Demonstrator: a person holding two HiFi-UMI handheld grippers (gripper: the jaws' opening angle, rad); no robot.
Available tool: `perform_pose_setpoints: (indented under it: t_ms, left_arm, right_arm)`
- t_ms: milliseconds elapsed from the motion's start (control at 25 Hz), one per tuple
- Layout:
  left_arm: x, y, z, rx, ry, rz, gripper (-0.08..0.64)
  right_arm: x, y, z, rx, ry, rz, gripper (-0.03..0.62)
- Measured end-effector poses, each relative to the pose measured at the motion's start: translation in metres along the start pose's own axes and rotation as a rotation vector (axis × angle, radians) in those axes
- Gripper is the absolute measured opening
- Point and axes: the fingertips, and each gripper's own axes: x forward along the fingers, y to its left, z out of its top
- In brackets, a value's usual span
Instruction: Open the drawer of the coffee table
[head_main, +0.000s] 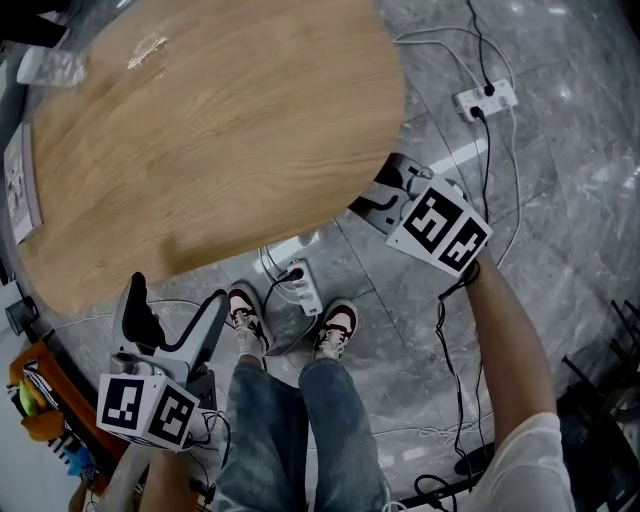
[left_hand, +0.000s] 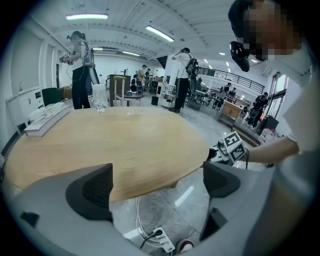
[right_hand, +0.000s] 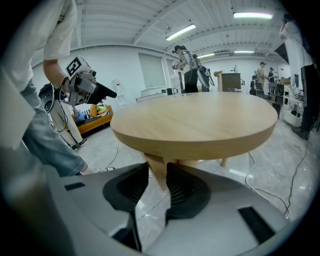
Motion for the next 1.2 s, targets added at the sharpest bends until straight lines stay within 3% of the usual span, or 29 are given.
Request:
perform_pose_setpoints:
  t_ms: [520,840,1200]
  left_arm:
    - [0.0009,-0.0013,0.0037,-0.005,-0.007,-0.011,0.557]
    - [-0.0004,0.0004,0.0034,0.008,-0.006,-0.008,0.557]
    - [0.0013,0.0041,-0.0004,-0.001,-0.003,-0.018,0.557]
  right_arm:
    - [0.0026,-0.0009,-0.0018,-0.031,-0.002,-0.049,0.112]
    - [-0.0028,-0.0017,0.0003,-0.021,-0.004,-0.043,0.109]
    - [-0.0047,0.0013,0.0017,-0.091,0.030,-0.017,0.095]
